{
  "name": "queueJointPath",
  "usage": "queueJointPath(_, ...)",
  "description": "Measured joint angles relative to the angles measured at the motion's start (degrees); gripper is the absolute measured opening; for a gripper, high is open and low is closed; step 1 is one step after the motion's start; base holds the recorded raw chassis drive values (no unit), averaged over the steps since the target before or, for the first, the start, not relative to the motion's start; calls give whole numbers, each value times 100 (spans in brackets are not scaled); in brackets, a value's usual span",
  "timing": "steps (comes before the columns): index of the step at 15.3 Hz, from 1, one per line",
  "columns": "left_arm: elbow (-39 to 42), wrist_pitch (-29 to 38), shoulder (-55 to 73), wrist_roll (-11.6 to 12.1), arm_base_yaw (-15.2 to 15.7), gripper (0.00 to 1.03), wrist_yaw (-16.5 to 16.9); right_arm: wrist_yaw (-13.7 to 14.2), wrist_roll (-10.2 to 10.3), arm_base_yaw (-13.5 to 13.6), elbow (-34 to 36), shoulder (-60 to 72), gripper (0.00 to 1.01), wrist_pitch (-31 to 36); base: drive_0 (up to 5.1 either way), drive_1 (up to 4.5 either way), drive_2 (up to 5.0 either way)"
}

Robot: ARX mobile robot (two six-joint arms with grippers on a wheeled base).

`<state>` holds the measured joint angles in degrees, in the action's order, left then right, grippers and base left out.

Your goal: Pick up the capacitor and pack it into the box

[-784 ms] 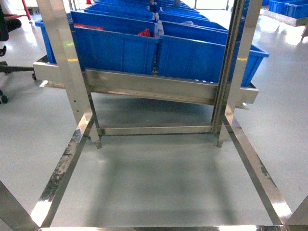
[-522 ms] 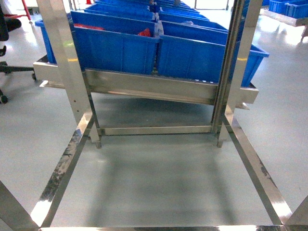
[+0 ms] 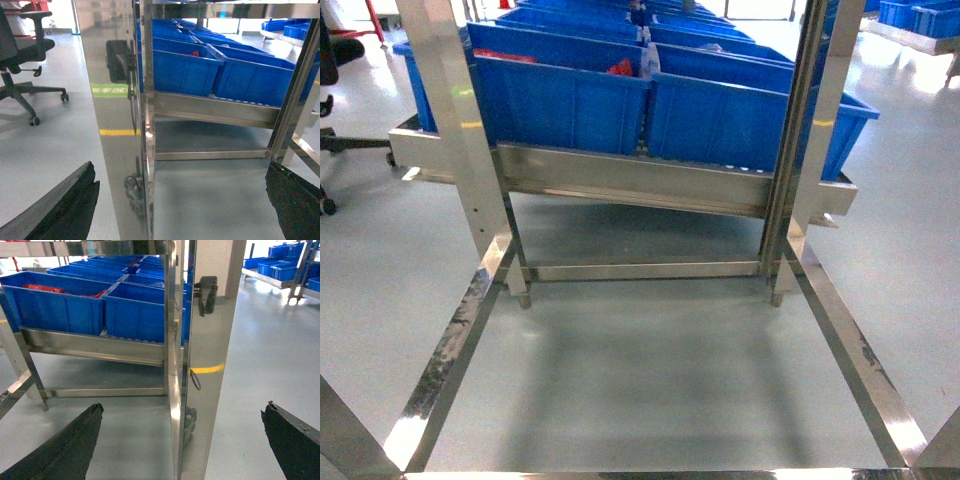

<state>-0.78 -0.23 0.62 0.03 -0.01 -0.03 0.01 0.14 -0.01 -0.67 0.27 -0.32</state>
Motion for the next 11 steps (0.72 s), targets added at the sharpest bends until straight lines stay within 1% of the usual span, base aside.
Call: queueJointPath(11,0,-7,0,4,0,98,-7,4,2,0,0,0,98,-7,0,0,0)
